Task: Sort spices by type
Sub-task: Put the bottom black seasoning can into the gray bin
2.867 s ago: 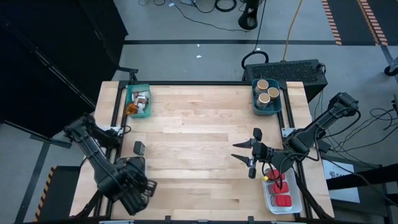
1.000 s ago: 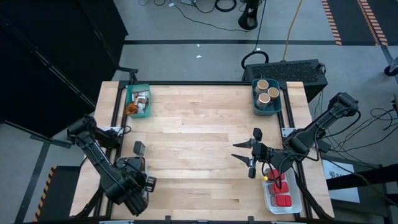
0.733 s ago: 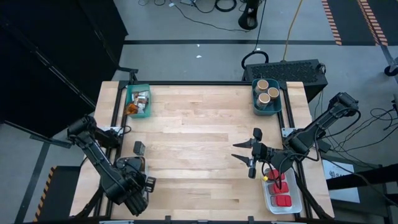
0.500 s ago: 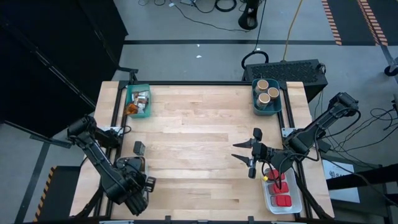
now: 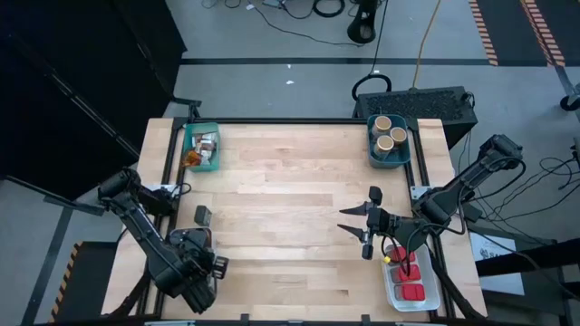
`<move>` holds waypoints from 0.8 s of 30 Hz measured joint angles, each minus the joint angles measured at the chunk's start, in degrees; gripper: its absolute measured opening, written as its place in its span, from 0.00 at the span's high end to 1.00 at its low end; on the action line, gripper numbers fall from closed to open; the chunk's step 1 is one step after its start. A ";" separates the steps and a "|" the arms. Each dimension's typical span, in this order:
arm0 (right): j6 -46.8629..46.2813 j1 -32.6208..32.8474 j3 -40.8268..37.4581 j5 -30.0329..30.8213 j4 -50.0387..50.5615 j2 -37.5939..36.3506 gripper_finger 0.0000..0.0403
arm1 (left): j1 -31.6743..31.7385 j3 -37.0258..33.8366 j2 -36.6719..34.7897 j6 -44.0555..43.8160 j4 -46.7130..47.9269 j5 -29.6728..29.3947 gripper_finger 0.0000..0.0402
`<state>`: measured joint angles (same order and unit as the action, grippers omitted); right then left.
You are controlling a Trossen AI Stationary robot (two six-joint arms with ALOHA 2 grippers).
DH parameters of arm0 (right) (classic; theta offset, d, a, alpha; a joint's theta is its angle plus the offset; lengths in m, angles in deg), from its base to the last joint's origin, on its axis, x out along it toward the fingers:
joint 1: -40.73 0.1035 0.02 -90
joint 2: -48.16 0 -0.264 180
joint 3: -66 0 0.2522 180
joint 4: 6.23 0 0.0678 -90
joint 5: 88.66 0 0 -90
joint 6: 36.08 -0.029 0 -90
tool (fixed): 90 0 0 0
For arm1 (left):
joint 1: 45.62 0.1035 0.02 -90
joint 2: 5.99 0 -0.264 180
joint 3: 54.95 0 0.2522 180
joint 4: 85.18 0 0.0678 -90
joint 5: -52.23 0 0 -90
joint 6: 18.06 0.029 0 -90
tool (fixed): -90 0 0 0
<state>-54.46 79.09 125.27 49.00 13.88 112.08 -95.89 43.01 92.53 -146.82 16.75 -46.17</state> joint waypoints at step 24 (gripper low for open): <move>-1.53 -0.03 0.00 0.17 1.91 -0.02 0.60 | -0.21 0.04 1.94 0.18 1.59 1.90 0.67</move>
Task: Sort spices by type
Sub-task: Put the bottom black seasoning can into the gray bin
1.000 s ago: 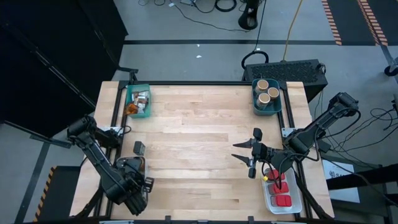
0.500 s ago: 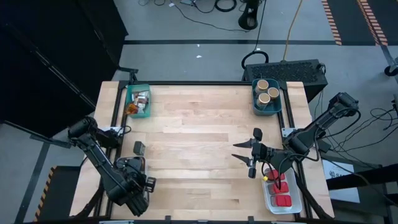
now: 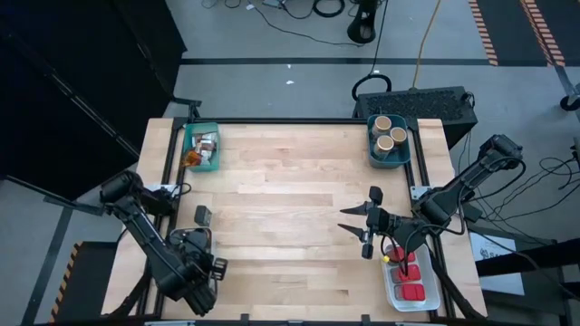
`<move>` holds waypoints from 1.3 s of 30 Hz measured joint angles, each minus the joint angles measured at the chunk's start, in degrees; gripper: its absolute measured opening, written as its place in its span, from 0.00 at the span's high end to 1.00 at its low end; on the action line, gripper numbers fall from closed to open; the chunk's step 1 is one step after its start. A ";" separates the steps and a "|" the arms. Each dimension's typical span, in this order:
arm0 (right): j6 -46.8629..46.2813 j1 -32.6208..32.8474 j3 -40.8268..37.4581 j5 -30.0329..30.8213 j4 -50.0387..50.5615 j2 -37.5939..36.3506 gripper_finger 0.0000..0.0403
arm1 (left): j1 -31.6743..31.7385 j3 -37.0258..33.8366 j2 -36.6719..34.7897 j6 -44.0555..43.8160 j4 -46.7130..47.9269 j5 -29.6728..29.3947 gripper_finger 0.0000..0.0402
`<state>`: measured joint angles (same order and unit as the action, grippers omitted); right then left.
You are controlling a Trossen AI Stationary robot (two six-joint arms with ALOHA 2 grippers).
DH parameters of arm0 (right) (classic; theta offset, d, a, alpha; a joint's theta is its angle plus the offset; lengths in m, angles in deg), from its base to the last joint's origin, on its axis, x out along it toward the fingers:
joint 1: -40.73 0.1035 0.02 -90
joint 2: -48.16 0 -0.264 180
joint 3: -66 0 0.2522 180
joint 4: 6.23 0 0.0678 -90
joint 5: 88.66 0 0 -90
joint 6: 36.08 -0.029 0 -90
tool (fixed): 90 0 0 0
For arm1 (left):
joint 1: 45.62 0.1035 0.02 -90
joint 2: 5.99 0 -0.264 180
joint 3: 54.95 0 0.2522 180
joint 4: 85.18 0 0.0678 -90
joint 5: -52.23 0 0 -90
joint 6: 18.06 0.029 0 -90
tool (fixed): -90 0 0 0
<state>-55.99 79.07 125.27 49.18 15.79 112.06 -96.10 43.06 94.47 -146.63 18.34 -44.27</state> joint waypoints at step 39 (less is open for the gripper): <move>-2.81 -0.03 0.00 0.02 0.00 0.00 0.60 | -0.24 0.00 3.20 2.93 0.28 -3.30 0.67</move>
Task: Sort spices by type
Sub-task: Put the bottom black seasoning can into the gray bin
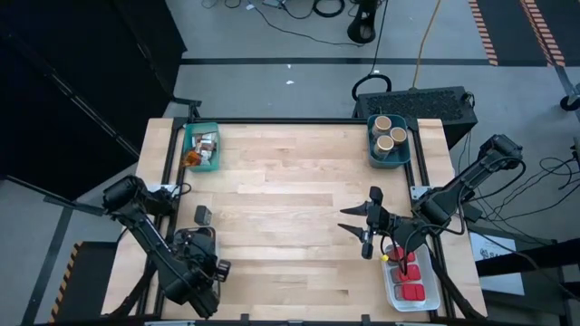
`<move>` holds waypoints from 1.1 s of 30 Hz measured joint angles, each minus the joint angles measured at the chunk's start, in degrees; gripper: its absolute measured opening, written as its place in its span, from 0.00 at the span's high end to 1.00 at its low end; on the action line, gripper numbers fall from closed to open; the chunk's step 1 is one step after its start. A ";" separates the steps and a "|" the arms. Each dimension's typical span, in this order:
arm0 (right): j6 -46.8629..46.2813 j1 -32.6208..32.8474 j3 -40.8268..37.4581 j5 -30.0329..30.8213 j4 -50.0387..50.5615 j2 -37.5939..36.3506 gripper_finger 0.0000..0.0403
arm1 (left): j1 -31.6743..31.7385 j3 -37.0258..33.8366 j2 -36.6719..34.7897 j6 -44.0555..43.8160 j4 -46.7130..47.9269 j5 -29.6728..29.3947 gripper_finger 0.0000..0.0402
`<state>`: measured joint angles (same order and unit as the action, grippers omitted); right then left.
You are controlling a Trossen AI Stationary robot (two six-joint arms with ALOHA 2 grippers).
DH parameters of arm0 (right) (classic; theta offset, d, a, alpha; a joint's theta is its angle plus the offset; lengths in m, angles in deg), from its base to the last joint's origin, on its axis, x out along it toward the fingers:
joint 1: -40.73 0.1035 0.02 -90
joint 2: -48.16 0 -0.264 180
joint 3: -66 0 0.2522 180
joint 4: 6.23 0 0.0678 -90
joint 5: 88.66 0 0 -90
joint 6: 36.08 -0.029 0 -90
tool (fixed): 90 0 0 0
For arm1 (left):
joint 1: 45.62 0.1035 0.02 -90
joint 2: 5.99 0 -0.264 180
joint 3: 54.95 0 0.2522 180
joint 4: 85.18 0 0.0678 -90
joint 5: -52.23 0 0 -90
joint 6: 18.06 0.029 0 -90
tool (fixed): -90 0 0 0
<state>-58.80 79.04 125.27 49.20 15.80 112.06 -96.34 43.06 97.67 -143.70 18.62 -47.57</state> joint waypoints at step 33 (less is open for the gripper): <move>-5.16 -0.48 -0.02 -0.03 0.25 0.49 0.60 | -1.13 -0.02 0.00 -0.05 -2.71 3.34 0.66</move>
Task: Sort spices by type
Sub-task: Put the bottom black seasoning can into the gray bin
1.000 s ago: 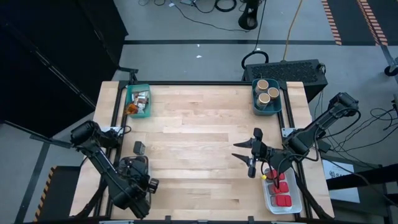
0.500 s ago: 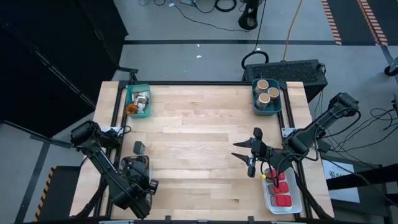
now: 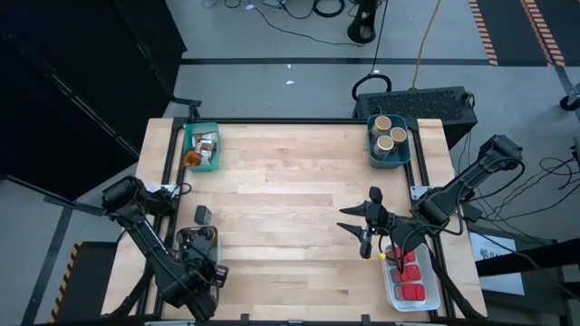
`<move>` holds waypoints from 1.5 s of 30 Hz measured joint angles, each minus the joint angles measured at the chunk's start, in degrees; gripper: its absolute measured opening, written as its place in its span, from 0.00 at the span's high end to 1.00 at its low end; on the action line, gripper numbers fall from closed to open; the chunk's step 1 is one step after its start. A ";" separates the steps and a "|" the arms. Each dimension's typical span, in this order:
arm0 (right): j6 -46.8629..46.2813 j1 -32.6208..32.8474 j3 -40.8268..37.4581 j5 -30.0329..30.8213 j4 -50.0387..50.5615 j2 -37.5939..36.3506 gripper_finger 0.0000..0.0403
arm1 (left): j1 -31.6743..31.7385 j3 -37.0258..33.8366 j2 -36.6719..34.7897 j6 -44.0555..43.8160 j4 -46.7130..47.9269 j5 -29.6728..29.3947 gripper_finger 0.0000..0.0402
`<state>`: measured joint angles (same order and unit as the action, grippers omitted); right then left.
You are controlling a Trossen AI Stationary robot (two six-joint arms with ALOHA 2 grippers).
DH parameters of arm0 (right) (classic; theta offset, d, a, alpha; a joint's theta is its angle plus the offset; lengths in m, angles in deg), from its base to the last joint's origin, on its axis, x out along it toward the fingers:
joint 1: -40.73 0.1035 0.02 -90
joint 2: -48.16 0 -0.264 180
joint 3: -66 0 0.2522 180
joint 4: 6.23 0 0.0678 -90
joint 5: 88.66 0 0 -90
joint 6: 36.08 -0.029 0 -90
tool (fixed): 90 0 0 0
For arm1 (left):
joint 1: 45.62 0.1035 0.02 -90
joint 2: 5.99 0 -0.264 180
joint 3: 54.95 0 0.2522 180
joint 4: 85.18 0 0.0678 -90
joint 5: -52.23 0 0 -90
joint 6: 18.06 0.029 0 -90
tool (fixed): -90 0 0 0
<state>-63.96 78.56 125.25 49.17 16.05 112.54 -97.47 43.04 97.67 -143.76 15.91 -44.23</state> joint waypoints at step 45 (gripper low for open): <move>0.52 -0.33 -0.02 0.03 -0.07 0.26 0.60 | -0.58 0.00 0.02 3.36 -2.63 -3.00 0.60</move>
<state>-63.44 78.23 125.23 49.20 15.98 112.80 -98.05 43.04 97.68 -140.40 13.28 -47.23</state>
